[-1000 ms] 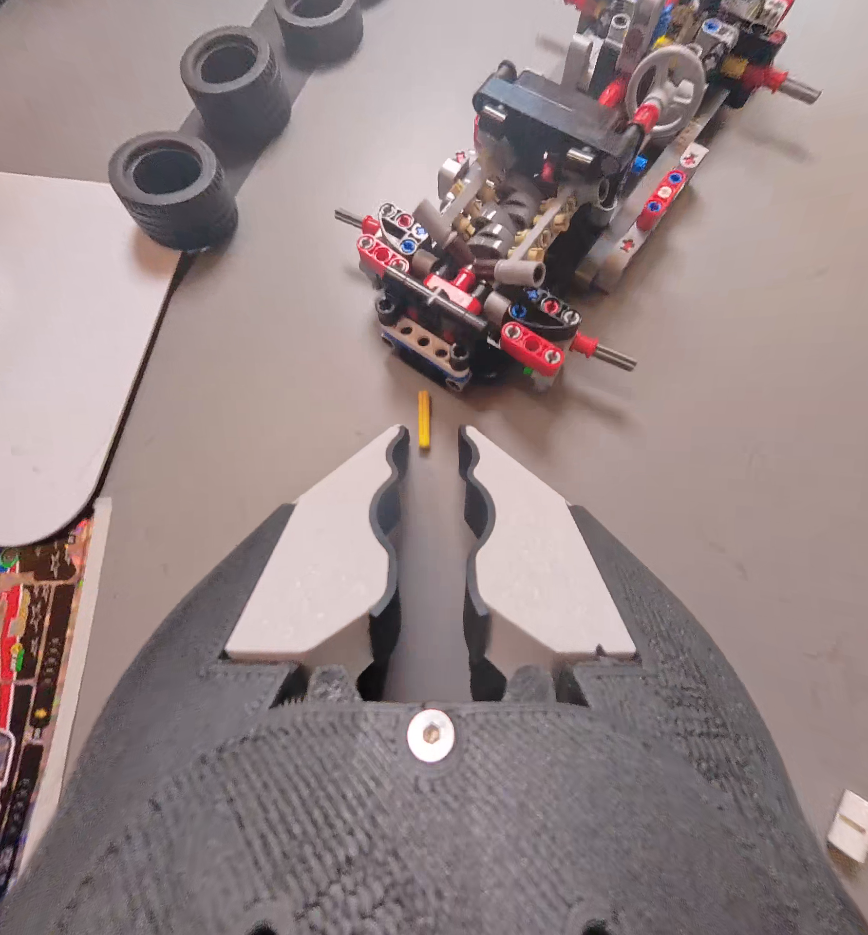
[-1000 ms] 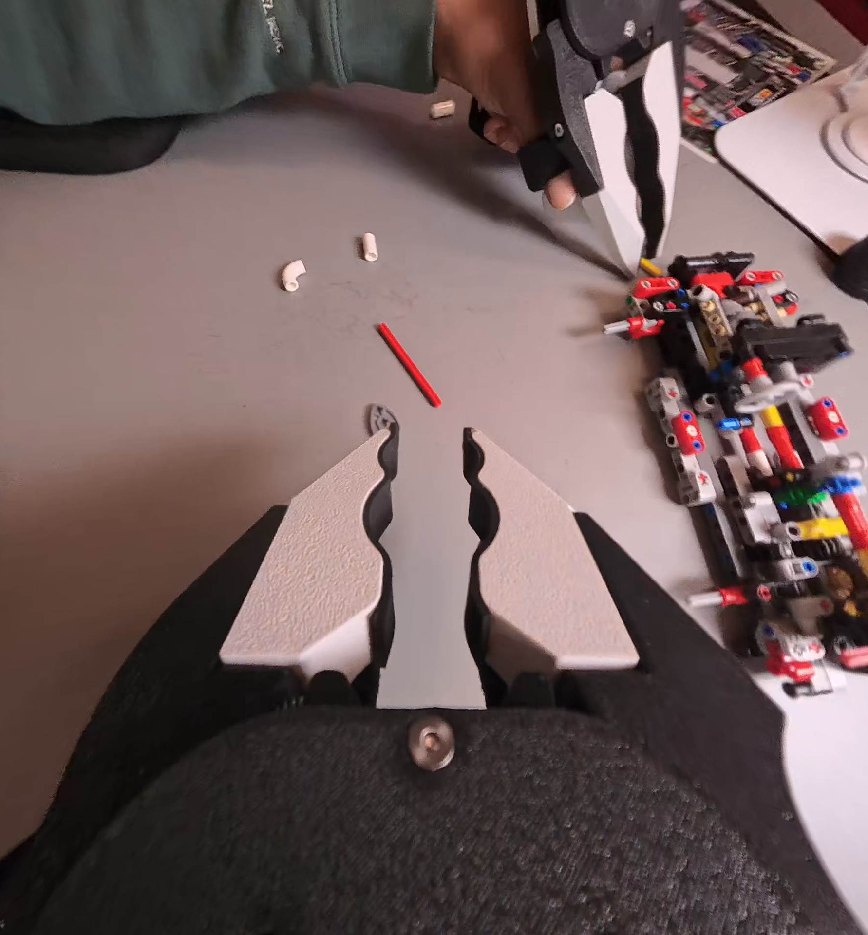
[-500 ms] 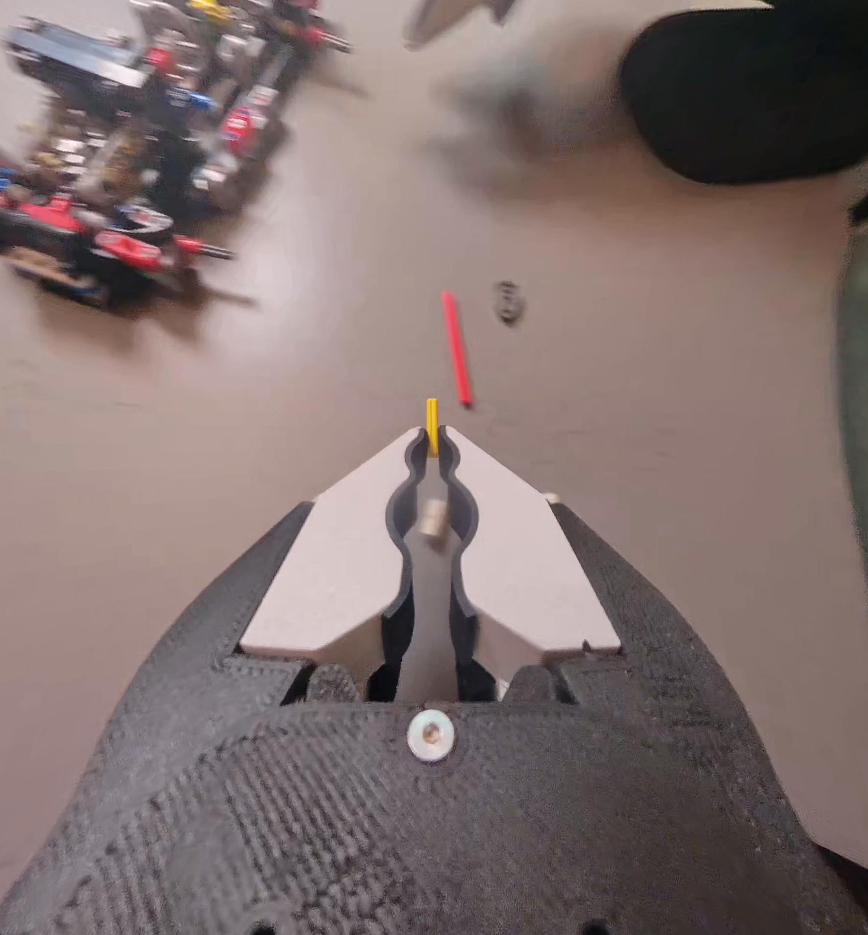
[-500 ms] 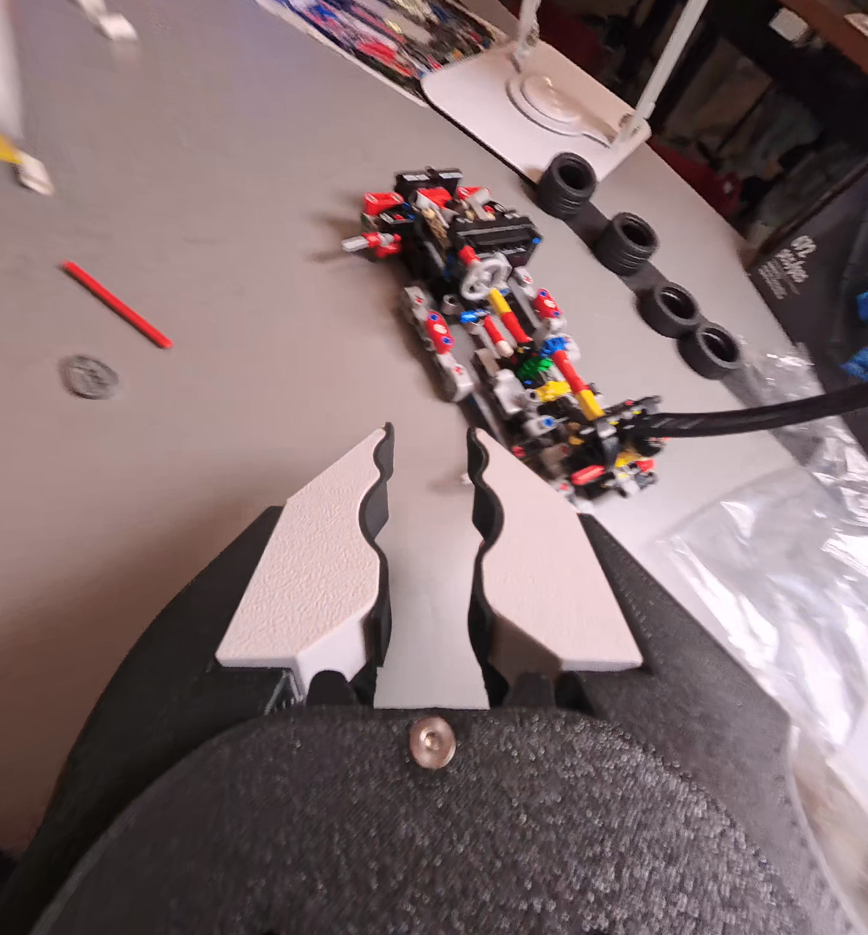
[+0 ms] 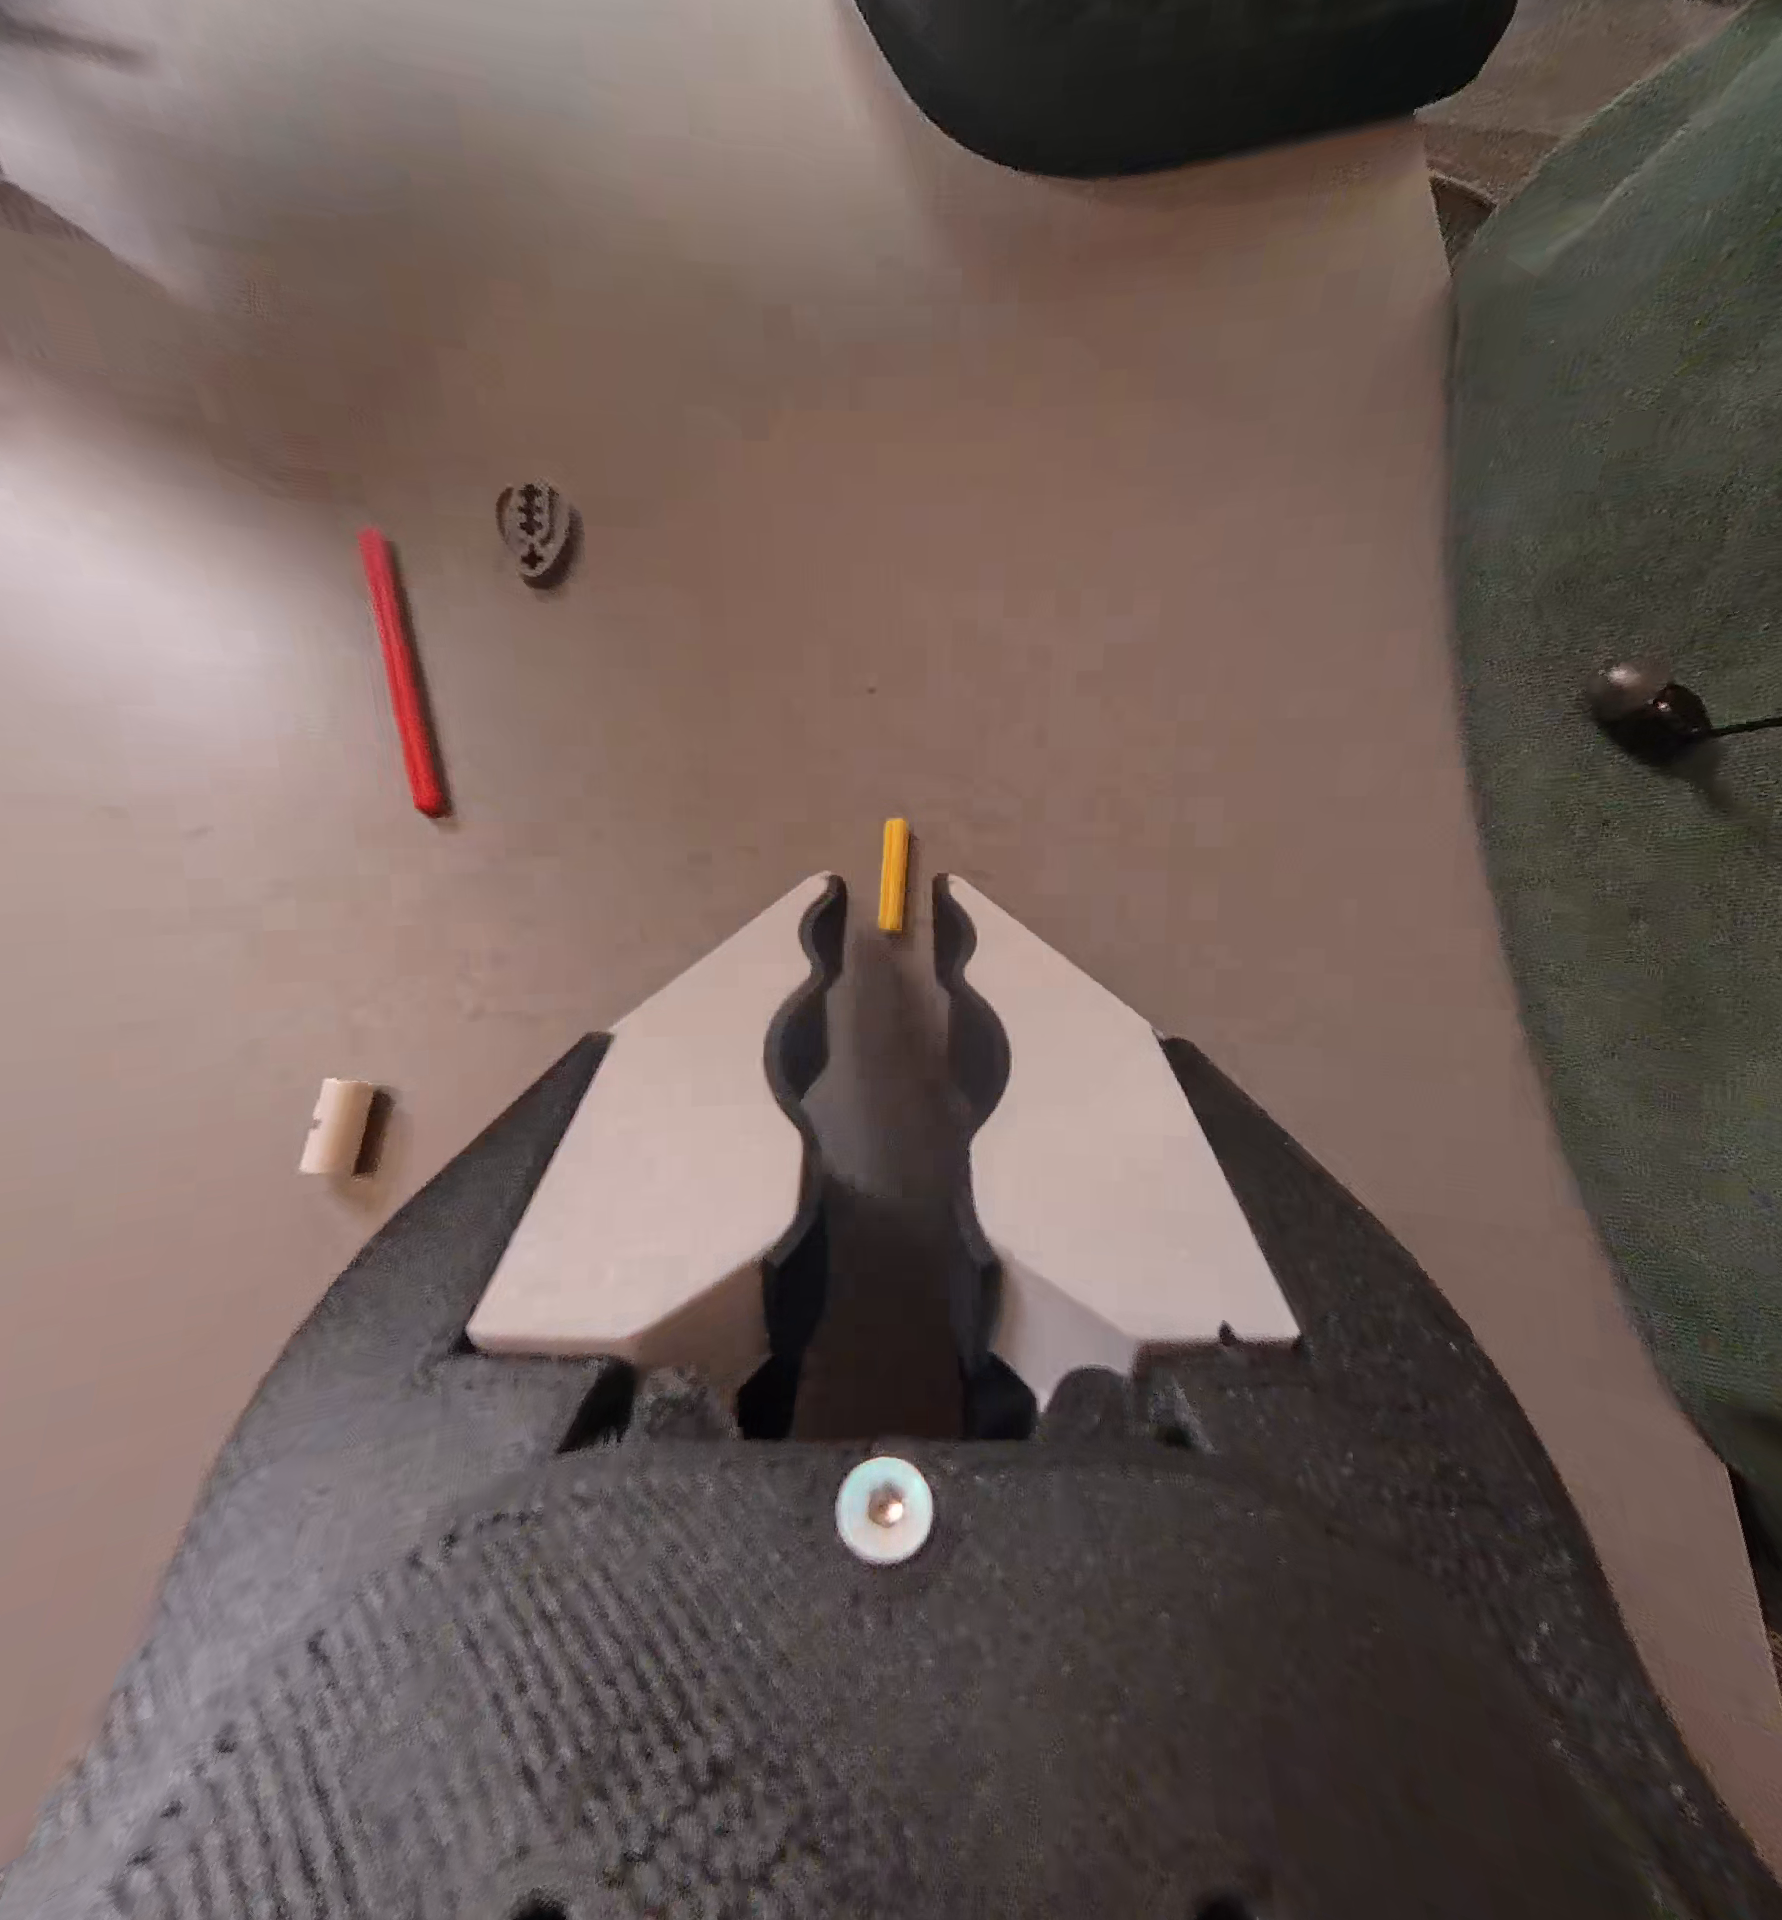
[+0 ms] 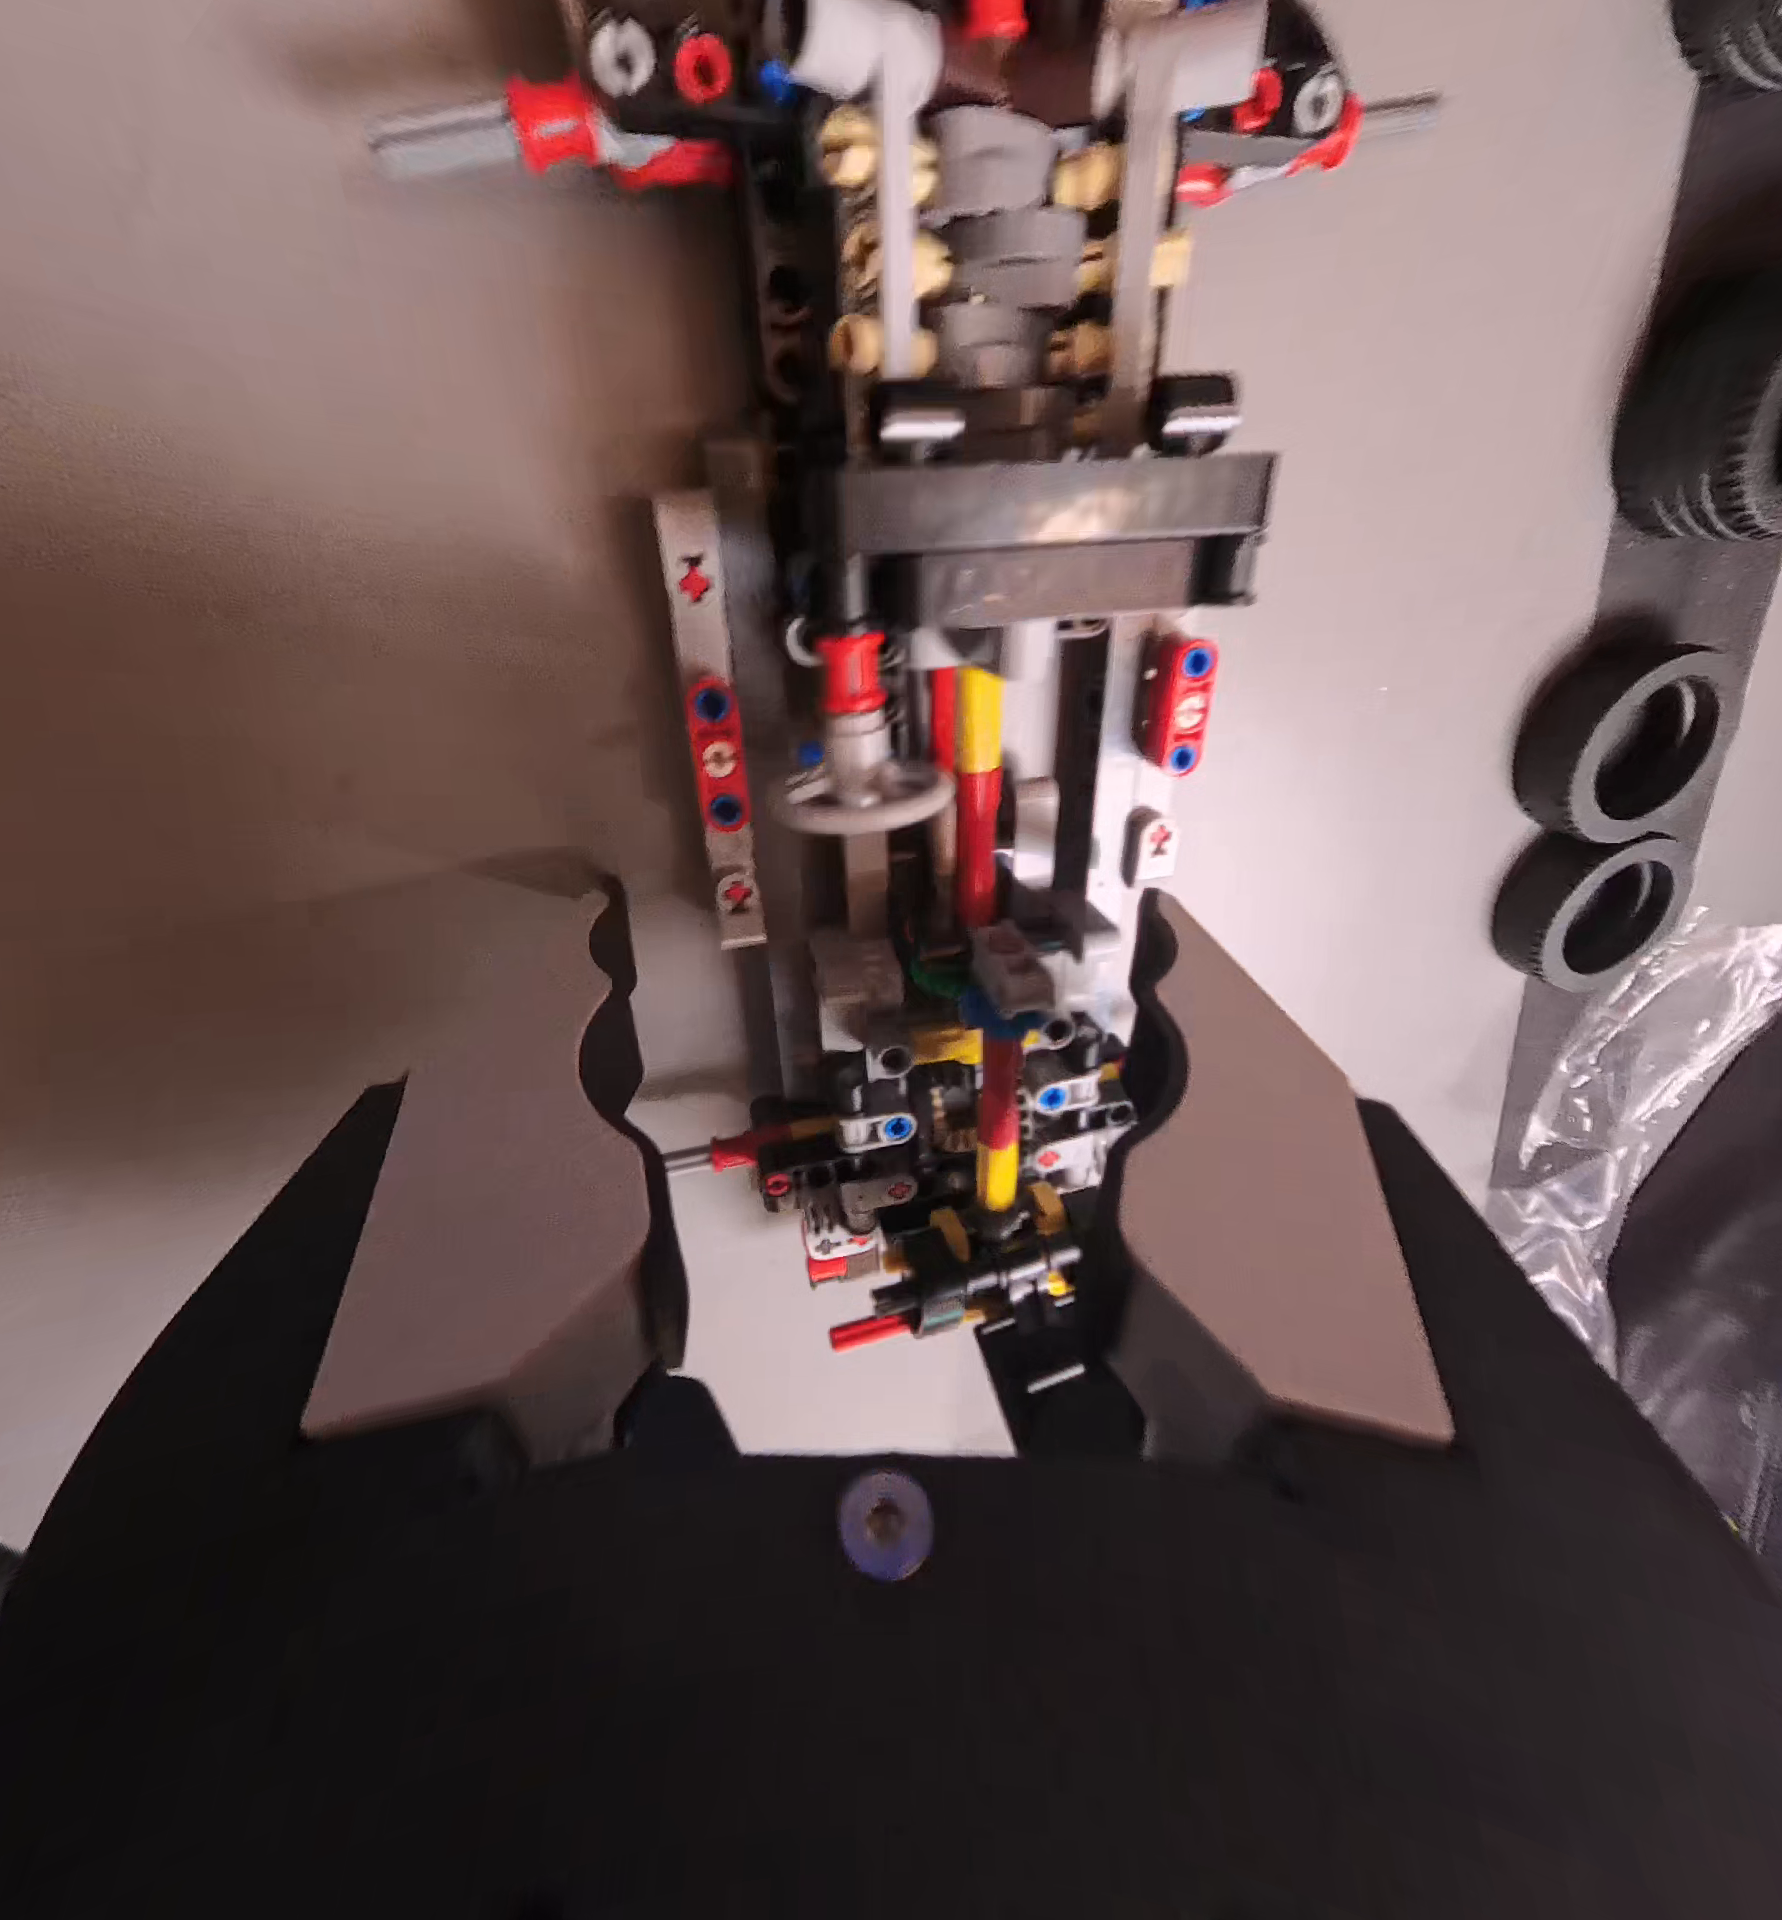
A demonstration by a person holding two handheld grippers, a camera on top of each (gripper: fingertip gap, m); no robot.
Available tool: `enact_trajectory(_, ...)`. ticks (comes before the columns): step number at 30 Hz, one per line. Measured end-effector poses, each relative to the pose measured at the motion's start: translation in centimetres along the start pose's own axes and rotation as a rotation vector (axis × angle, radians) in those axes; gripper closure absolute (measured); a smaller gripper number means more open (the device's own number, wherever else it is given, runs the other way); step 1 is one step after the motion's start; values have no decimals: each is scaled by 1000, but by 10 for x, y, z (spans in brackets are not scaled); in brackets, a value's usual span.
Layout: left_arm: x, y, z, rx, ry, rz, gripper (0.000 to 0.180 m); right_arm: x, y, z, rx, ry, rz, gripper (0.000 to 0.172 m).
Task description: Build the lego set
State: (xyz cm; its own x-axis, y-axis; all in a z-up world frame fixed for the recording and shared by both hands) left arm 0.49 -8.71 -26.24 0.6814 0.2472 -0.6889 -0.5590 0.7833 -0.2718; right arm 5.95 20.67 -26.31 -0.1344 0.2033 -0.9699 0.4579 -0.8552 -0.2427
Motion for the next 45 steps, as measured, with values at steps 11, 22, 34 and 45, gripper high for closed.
enact_trajectory(11,-36,32,3,-54,-131,136,154,3,-19,55,-153,3,54,123)
enact_trajectory(22,-54,81,-9,-165,-203,296,156,-3,-39,130,-262,-90,-59,114)
enact_trajectory(34,-53,90,-6,-156,-219,354,157,-121,-24,53,126,-536,-523,114)
enact_trajectory(45,-46,90,-4,-128,-229,402,159,-51,-61,11,859,-819,-545,117)
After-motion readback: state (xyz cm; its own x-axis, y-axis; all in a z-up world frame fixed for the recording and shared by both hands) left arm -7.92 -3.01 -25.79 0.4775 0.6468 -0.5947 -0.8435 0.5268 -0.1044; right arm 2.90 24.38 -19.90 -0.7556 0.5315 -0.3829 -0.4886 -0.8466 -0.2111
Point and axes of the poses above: each gripper's, where its closed fingertips meet, x out along the fingers, z out of its top, y = z × x across the jaws, the point moved 2 cm from there along -x, back along the fingers, and after that the axes turned 14 degrees about -x, right-handed, at the moved point
